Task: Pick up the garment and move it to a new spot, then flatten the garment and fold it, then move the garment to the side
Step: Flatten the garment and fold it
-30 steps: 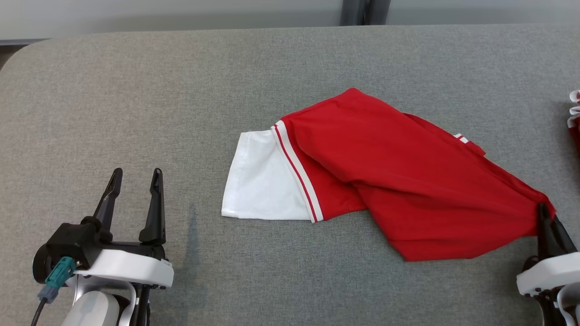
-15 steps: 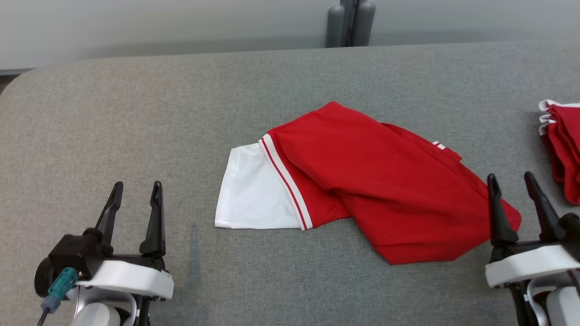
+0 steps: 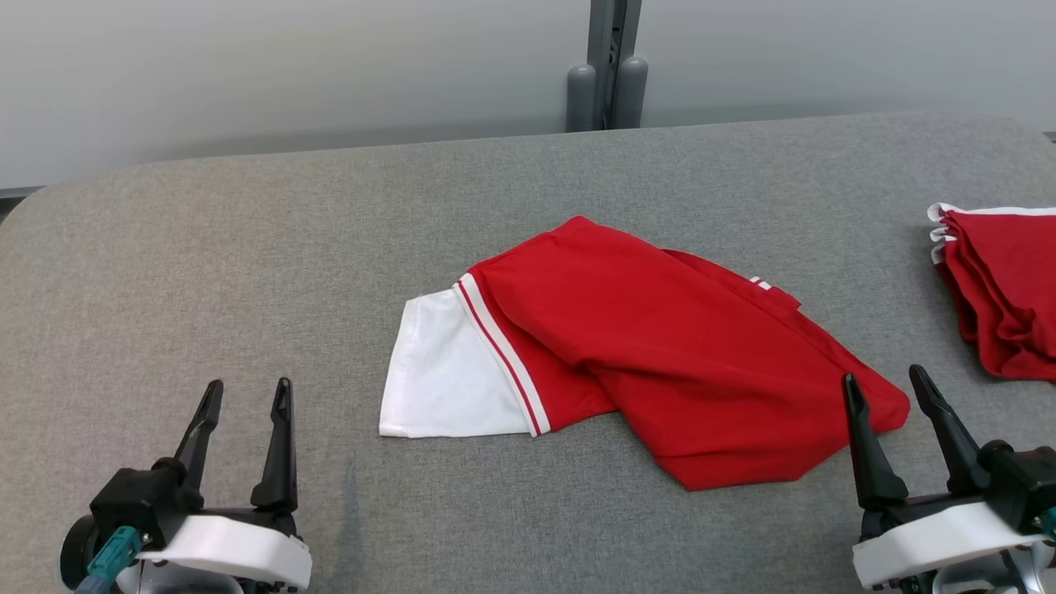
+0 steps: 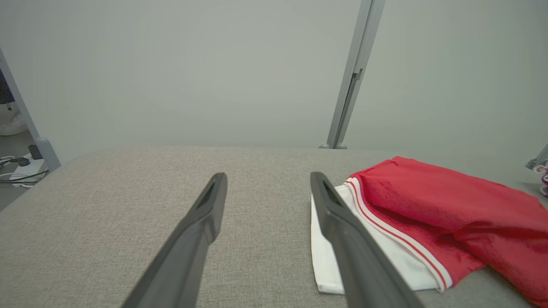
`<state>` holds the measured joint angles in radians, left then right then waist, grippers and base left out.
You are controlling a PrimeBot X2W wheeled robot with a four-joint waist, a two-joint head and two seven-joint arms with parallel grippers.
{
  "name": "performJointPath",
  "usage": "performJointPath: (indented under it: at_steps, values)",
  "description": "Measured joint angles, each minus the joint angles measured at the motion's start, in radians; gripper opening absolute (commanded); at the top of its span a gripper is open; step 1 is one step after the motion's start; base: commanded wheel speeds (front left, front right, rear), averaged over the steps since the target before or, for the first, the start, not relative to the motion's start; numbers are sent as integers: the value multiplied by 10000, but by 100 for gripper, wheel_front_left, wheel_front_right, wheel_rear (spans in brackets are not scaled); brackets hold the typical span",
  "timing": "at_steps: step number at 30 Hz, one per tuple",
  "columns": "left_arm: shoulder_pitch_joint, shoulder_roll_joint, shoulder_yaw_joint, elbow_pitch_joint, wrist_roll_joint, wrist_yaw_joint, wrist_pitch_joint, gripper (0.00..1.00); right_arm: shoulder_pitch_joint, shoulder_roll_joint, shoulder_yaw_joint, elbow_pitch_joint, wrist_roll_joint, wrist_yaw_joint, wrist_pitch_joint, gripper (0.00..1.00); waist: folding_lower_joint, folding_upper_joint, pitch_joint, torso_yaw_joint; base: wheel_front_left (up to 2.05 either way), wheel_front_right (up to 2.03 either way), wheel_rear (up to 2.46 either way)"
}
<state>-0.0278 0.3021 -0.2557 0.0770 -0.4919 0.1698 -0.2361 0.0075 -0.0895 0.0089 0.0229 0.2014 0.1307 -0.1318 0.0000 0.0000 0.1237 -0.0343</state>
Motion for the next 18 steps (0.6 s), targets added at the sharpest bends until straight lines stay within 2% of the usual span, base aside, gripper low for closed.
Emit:
performJointPath:
  at_steps: [18]
  values:
    - [38,50,-104,-109,-31,75,79,100,78,63,-48,-19,61,0,171,100,0,0,24,123,0,0,0]
